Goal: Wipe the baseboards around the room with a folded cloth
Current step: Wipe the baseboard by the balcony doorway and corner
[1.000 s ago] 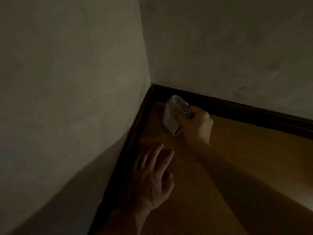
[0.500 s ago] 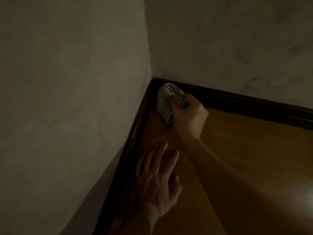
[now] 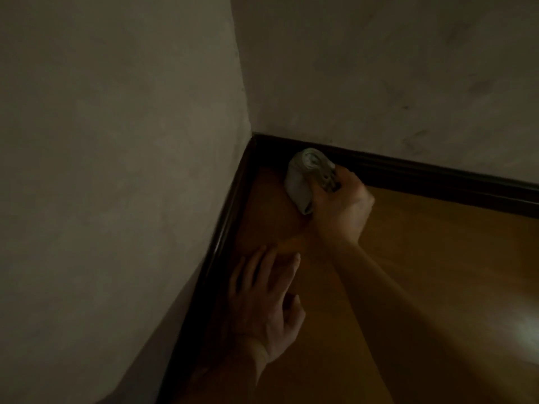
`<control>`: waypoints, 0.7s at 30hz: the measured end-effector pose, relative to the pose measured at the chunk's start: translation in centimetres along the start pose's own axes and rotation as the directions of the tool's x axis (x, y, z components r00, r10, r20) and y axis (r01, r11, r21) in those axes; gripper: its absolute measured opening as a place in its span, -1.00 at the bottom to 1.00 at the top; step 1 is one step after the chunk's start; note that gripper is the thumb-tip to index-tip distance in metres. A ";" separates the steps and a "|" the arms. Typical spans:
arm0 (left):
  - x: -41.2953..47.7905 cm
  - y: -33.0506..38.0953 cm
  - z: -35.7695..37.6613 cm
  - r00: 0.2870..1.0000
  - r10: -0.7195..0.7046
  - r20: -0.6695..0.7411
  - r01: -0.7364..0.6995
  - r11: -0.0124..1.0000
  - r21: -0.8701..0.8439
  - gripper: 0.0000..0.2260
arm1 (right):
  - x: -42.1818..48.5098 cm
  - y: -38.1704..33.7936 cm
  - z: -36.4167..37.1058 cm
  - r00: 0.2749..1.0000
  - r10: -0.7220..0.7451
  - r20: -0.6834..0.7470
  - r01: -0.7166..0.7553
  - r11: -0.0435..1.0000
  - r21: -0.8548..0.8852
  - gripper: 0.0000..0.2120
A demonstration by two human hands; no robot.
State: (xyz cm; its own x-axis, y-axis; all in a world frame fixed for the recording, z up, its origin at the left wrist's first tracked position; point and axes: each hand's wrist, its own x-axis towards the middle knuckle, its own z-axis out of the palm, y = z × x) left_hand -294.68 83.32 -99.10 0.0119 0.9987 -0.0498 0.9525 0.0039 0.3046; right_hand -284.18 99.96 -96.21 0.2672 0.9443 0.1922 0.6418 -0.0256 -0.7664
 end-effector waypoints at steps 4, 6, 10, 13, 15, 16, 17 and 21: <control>-0.2 -0.1 0.5 1.000 -0.006 -0.025 0.006 1.000 -0.015 -0.41 | 0.7 3.4 -4.0 0.994 0.071 -0.088 -0.075 0.996 -0.046 -0.78; -0.2 0.0 0.5 0.999 -0.006 -0.038 0.005 1.000 -0.023 -0.43 | 0.9 4.0 -5.0 0.988 0.104 -0.112 -0.111 0.992 -0.052 -0.73; -0.2 -0.1 0.7 0.999 -0.005 -0.045 0.005 1.000 -0.004 -0.43 | 1.0 3.5 -4.2 0.997 0.049 -0.065 -0.053 0.997 -0.053 -0.74; -0.3 0.0 0.6 0.999 -0.004 -0.053 0.004 1.000 -0.011 -0.43 | 1.3 4.2 -4.7 0.998 0.029 -0.058 -0.033 0.998 -0.059 -0.75; -0.2 0.0 0.6 0.998 -0.004 -0.057 0.004 1.000 -0.001 -0.43 | 1.4 4.5 -5.2 0.996 0.042 -0.083 -0.046 0.998 -0.049 -0.75; -0.1 0.0 0.7 0.998 -0.008 -0.060 0.008 1.000 0.003 -0.43 | 1.4 4.5 -5.1 0.996 0.037 -0.080 -0.041 0.998 -0.049 -0.75; -0.1 -0.1 0.8 0.998 -0.010 -0.064 0.010 1.000 0.007 -0.43 | 1.5 4.3 -5.0 0.998 0.021 -0.061 -0.025 0.998 -0.057 -0.76; -0.2 -0.2 0.9 0.998 0.000 -0.067 0.001 1.000 0.007 -0.42 | 1.6 3.8 -4.9 0.999 -0.036 -0.025 0.033 0.995 -0.095 -0.76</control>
State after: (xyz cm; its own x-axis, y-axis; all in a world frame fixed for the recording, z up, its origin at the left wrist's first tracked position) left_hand -294.60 83.12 -99.99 -0.0087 0.9999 0.0139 0.9547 0.0042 0.2975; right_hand -277.77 99.73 -95.78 0.2621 0.9360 0.2350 0.7155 -0.0251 -0.6982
